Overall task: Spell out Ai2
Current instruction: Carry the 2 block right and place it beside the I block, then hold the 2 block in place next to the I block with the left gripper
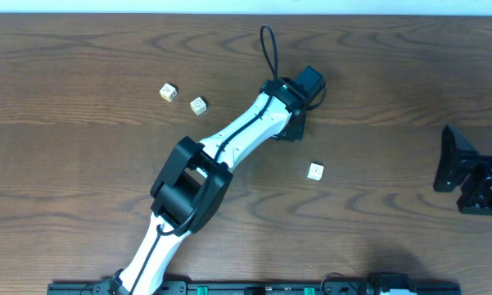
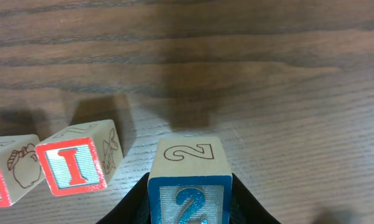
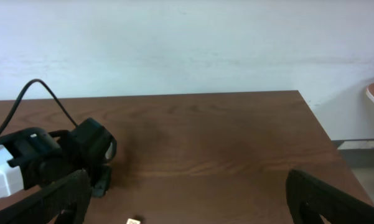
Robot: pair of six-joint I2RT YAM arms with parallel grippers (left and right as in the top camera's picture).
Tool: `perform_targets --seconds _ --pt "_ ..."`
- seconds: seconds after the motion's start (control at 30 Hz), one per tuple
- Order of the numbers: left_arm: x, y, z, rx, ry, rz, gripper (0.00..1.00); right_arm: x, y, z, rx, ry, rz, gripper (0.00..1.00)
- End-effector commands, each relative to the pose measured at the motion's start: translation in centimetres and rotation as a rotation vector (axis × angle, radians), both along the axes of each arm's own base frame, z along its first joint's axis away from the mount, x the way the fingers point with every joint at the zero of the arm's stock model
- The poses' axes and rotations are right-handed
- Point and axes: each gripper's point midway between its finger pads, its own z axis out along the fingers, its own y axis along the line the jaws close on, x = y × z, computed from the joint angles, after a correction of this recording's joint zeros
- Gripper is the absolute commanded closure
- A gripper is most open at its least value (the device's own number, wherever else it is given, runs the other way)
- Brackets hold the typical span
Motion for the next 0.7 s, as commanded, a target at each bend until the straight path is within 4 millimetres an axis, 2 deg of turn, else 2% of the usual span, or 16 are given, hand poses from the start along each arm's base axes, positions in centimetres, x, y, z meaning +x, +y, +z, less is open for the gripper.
perform_targets --seconds 0.0,0.47,0.67 --pt "0.6 0.7 -1.2 0.037 -0.011 0.062 0.95 -0.2 -0.2 0.4 0.010 -0.013 -0.015 0.01" --pt "1.0 0.8 -1.4 0.028 -0.027 0.139 0.95 -0.1 -0.2 0.3 0.010 -0.009 -0.015 0.01" --pt "1.0 1.2 -2.4 0.045 -0.011 0.149 0.95 -0.1 -0.2 0.3 0.010 -0.009 -0.015 0.01"
